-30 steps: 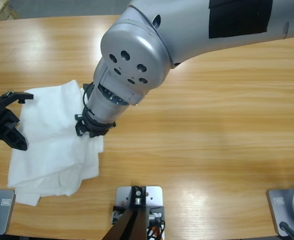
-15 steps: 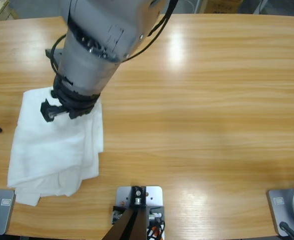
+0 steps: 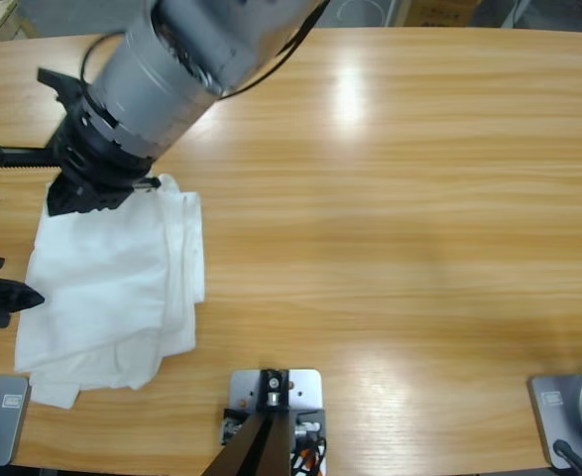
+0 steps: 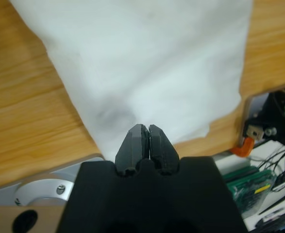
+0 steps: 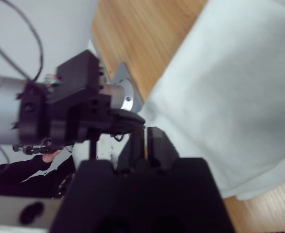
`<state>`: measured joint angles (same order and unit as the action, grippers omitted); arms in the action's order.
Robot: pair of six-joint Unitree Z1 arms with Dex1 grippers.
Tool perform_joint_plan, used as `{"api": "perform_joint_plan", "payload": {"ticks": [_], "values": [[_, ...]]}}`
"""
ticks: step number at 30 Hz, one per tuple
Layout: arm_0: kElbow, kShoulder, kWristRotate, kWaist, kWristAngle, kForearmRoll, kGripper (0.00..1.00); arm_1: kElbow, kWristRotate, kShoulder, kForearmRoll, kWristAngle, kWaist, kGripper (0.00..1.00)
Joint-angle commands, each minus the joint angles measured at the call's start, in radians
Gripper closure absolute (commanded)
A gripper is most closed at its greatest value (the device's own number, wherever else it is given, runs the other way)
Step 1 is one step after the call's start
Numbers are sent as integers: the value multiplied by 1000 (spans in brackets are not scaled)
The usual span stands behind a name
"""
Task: Fold clothes
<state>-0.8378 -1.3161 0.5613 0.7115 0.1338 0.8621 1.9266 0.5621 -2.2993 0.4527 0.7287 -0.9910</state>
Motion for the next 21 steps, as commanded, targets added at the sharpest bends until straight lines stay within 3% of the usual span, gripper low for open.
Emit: {"api": "perform_joint_plan", "payload": {"ticks": [1,16,21], "values": [[51,-120,73,25,-22,-83,1000,-8,16,-141,-59,33,31,1000],[120,-150,179,95,9,-102,1000,-14,16,-265,-91,70,163,1000],[124,-183,248,168,25,-112,1000,-5,15,-269,-91,68,167,1000]]}}
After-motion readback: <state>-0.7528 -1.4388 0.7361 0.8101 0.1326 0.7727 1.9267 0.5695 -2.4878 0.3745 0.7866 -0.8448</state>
